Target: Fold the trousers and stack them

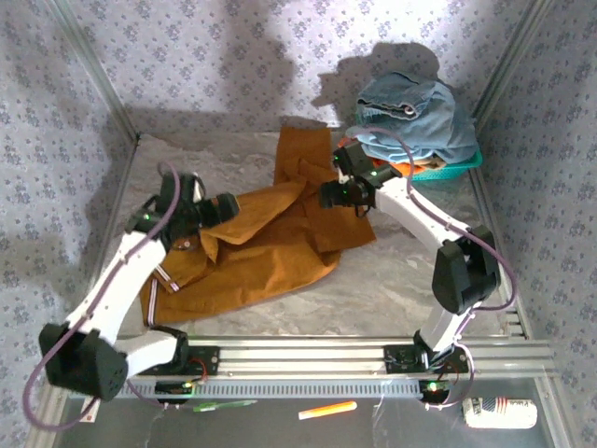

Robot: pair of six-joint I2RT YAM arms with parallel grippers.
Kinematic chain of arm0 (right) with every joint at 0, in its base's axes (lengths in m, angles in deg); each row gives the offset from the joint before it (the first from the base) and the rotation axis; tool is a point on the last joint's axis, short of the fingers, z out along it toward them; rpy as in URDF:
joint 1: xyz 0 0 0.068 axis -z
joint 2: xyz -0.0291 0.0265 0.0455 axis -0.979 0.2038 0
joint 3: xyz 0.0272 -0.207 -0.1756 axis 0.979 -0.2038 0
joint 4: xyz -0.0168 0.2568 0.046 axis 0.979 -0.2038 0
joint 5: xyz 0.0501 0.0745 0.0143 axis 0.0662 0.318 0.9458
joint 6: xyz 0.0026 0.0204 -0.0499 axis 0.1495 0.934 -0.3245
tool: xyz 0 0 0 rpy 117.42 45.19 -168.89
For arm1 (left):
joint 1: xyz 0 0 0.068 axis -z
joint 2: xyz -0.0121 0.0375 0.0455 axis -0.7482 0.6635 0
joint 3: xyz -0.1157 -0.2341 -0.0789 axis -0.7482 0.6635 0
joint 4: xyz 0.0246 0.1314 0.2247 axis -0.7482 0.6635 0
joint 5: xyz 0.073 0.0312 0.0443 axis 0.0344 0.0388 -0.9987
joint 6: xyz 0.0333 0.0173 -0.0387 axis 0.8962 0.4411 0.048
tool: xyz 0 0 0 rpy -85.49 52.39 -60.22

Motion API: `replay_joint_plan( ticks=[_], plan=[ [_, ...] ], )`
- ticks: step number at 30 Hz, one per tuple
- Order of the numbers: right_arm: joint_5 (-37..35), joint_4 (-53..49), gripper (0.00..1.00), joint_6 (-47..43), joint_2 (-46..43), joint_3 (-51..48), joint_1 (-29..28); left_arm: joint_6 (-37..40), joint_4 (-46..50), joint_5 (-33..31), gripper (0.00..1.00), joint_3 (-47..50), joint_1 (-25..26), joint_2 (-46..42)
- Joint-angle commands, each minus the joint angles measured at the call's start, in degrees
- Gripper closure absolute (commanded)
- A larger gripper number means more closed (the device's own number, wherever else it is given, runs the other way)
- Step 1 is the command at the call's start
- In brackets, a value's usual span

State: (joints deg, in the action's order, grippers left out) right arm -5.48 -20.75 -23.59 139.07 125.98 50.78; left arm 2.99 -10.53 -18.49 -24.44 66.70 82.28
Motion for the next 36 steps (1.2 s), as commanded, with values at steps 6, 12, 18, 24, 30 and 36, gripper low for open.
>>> replay_joint_plan(
  ticks=[6, 12, 18, 24, 30, 36],
  plan=[
    [6.60, 2.59, 0.15, 0.16, 15.73, 12.27, 3.82, -6.99, -8.92, -3.05, 0.16, 16.13, 6.08, -0.10],
    [5.89, -1.96, 0.13, 0.93, 29.29, 26.53, 2.28, -8.27, -9.54, -4.14, 0.21, 21.64, 6.00, -1.63],
    [2.96, -5.79, 0.12, 0.99, 37.06, 30.07, -0.27, -6.90, -8.26, -4.84, 0.21, 21.98, 5.33, -3.27],
    [0.75, -5.39, 0.40, 1.97, 39.38, 24.64, -3.85, -5.70, -8.55, -4.81, 0.21, 21.62, 4.20, -3.11],
    [1.37, -4.26, 1.00, 2.34, 36.61, 21.59, -3.32, -4.81, -8.34, -4.24, 0.22, 21.39, 3.73, -4.00],
    [-2.74, -1.70, 1.00, 2.18, 22.18, 19.00, -5.94, -4.07, -7.38, -4.40, 0.26, 21.70, 2.53, -6.95]
  ],
)
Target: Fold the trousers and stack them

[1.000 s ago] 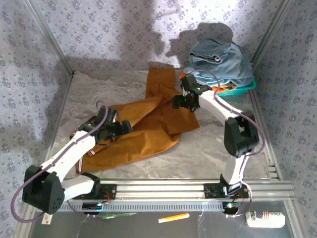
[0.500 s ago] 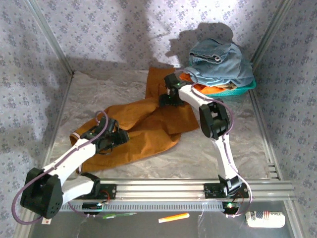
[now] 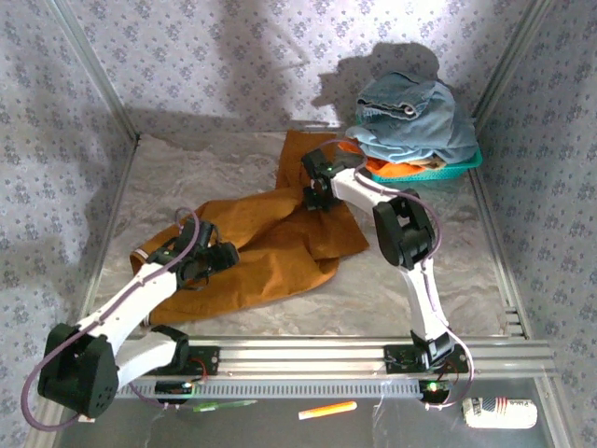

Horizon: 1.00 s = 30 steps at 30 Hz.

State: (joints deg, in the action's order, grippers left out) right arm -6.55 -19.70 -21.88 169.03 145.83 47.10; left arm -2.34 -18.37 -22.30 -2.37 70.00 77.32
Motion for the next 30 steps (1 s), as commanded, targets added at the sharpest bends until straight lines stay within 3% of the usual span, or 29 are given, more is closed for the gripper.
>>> replay_joint_plan(
  ticks=[1, 11, 15, 24, 27, 28, 30],
  plan=[
    [-3.74, -1.88, 1.00, 0.21, -10.73, -1.53, -3.52, 1.34, 0.56, -0.61, 0.27, -0.14, -1.04, -2.67],
    [-35.41, 0.09, 1.00, -0.86, -27.12, -8.06, -14.48, 1.31, -1.13, 0.23, 0.33, 3.06, -2.22, -7.51],
    [-46.38, -3.24, 1.00, 7.10, -36.19, -17.79, -17.47, 1.95, -1.39, 1.22, 0.33, 3.08, -2.31, -8.00],
    [-54.10, -23.30, 1.00, 28.48, -56.53, -38.82, -19.75, 3.59, -3.05, 3.44, 0.31, 1.63, -2.31, -4.88],
    [-51.18, -26.04, 1.00, 30.59, -60.11, -41.11, -19.72, 4.57, -2.15, 2.81, 0.26, -0.16, -2.32, -3.55],
    [-49.38, -26.24, 0.97, 31.16, -60.51, -42.23, -19.31, 4.95, -1.19, 2.22, 0.24, -1.00, -2.31, -3.33],
    [-47.17, -27.54, 0.65, 33.40, -60.32, -44.24, -17.36, 4.53, 1.64, 0.25, 0.15, -2.70, -2.31, -3.32]
  ],
)
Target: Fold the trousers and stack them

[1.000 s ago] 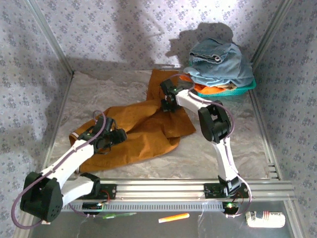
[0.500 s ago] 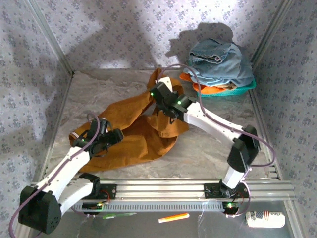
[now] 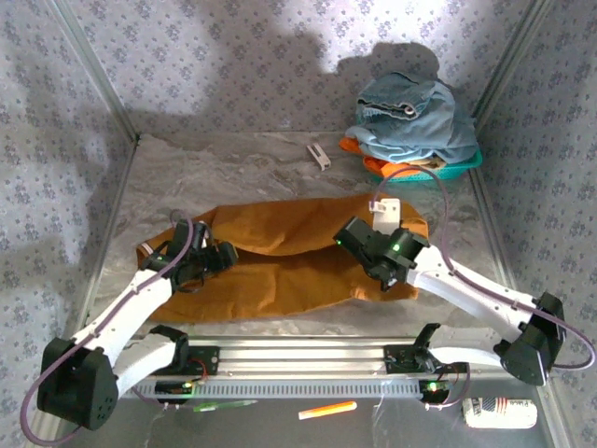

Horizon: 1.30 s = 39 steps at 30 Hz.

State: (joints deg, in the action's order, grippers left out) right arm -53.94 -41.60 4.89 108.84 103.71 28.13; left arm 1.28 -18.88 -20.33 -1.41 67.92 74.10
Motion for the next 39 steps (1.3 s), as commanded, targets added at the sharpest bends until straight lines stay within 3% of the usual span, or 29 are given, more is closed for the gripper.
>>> replay_joint_plan(
  ticks=[1, 6, 8, 11, 15, 20, 23, 25, 29, 36, 39],
  plan=[
    [0.88, -5.83, 0.51, 7.47, -0.07, -3.20, 2.59, 0.23, 3.75, -3.11, 0.12, -4.27, -0.24, -0.39],
    [1.18, -4.94, 0.36, 4.17, -0.66, -2.59, 4.15, -5.54, 10.22, -9.80, 0.04, -3.15, -0.24, -3.37],
    [2.47, -4.23, 0.35, 2.27, -1.39, -1.85, 4.97, -7.93, 13.52, -12.22, 0.04, -2.57, -0.48, -5.14],
    [9.96, 1.60, 0.34, -3.66, -2.77, -2.82, 5.87, -11.13, 15.42, -13.64, 0.05, -0.17, -1.97, -8.50],
    [16.74, 5.29, 0.35, -5.70, -2.37, -4.44, 7.11, -13.92, 16.90, -13.47, 0.11, 3.05, -6.57, -12.17],
    [21.93, 9.83, 0.35, -7.31, -2.14, -7.62, 10.09, -13.46, 8.99, -5.36, 0.26, 8.26, -13.47, -12.71],
    [24.26, 11.36, 0.35, -8.03, -1.53, -8.55, 11.66, -13.44, 2.69, -2.25, 0.31, 9.82, -14.29, -9.60],
    [24.88, 11.38, 0.35, -8.42, -1.25, -8.92, 12.43, -13.32, 1.55, -2.67, 0.35, 9.50, -14.26, -6.85],
    [25.44, 11.47, 0.36, -8.94, -2.37, -9.87, 13.58, -12.47, 1.22, -5.07, 0.59, 8.79, -14.53, -4.26],
    [26.12, 12.07, 0.41, -8.91, -4.03, -9.97, 13.83, -11.33, 2.91, -6.75, 1.00, 5.78, -14.59, -7.04],
    [26.16, 12.44, 0.44, -8.93, -4.03, -9.87, 13.84, -9.80, 3.59, -7.22, 1.00, 4.36, -14.58, -6.97]
  ],
)
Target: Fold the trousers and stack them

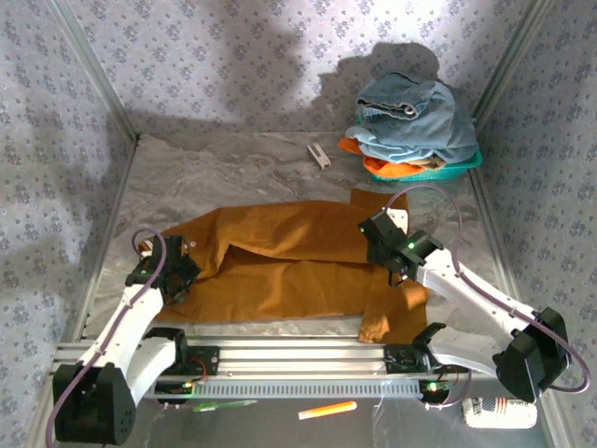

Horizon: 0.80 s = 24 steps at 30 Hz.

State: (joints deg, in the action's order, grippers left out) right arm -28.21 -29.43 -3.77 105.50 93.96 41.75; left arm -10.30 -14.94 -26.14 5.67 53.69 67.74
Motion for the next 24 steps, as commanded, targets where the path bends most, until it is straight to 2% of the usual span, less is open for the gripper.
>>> replay_joint_plan(
  ticks=[1, 7, 10, 15, 24],
  plan=[
    [0.47, 0.26, 0.45, -0.24, -0.68, -0.15, 0.27, 1.96, 0.22, -1.31, 1.00, -3.40, -0.38, -0.69],
    [0.31, 0.60, 0.47, -0.30, -1.36, -0.14, 0.22, 3.40, 1.33, -0.70, 1.00, -7.79, -0.42, -2.52],
    [0.50, 1.59, 0.48, -2.53, -1.08, -0.02, 0.74, 4.30, 1.37, 0.46, 1.00, -15.03, -0.43, 1.48],
    [2.52, 4.24, 0.48, -3.96, 0.47, 0.91, 3.50, 6.71, -0.74, 1.63, 1.00, -27.81, -1.61, 13.37],
    [7.73, 6.33, 0.46, -7.39, 4.91, 5.14, 10.56, 5.79, -5.89, 8.35, 1.00, -47.88, -10.31, 43.40]
  ],
)
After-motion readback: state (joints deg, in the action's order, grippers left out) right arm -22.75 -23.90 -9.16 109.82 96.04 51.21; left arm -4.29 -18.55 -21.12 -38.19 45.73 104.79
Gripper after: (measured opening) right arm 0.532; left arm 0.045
